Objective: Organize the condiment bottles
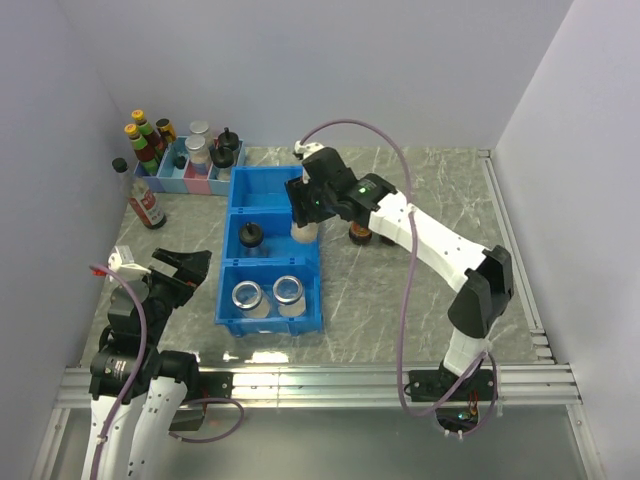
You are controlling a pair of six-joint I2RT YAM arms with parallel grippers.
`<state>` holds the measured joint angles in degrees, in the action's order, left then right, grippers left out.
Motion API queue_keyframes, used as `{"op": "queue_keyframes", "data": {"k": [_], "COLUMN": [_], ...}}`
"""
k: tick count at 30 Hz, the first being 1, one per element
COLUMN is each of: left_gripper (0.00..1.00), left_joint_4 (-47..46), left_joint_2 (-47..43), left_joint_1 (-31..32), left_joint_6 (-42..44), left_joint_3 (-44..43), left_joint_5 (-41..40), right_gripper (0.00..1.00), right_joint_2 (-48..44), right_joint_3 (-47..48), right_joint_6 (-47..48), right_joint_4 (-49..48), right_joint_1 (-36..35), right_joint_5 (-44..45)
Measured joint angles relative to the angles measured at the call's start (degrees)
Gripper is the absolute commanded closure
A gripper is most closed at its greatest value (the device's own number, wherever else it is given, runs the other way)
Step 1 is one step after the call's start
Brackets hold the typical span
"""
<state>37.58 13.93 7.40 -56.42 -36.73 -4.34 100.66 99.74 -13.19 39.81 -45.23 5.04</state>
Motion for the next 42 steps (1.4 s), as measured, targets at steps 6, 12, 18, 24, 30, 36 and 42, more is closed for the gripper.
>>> {"op": "queue_keyframes", "data": {"k": [6, 12, 18, 24, 30, 36, 42], "left_gripper": [0.01, 0.01, 0.01, 0.01, 0.01, 0.01, 0.01], "left_joint_4": [0.0, 0.0, 0.0, 0.02, 0.02, 0.5, 0.46], "left_joint_2": [-0.31, -0.35, -0.35, -0.94, -1.11, -1.86, -2.16], "left_joint_1": [0.0, 0.0, 0.0, 0.0, 0.0, 0.0, 0.0], "left_joint_6": [-0.02, -0.02, -0.04, -0.04, -0.24, -0.24, -0.28], "left_joint_3": [0.0, 0.0, 0.0, 0.0, 0.0, 0.0, 0.0], "left_joint_5": [-0.02, -0.02, 0.0, 0.0, 0.0, 0.02, 0.02], "right_gripper": [1.0, 1.0, 1.0, 1.0, 0.92, 0.34, 0.05], "right_joint_2": [4.76, 10.49, 15.26, 18.23, 21.11, 22.34, 22.16], "right_joint_3": [0.92, 1.18, 0.96, 0.26, 0.79, 2.25, 2.08], "right_joint_6": [-0.33, -0.96, -2.86, -4.63, -5.11, -5.4, -6.05], "right_joint_4": [-1.46, -3.63, -8.26, -12.94, -16.04, -16.87, -16.5], "right_joint_1": [-3.02, -6.75, -9.55, -9.55, -9.25, -8.7, -8.35], "right_joint_5": [0.98, 4.66, 11.02, 15.17, 16.65, 16.37, 15.87]}}
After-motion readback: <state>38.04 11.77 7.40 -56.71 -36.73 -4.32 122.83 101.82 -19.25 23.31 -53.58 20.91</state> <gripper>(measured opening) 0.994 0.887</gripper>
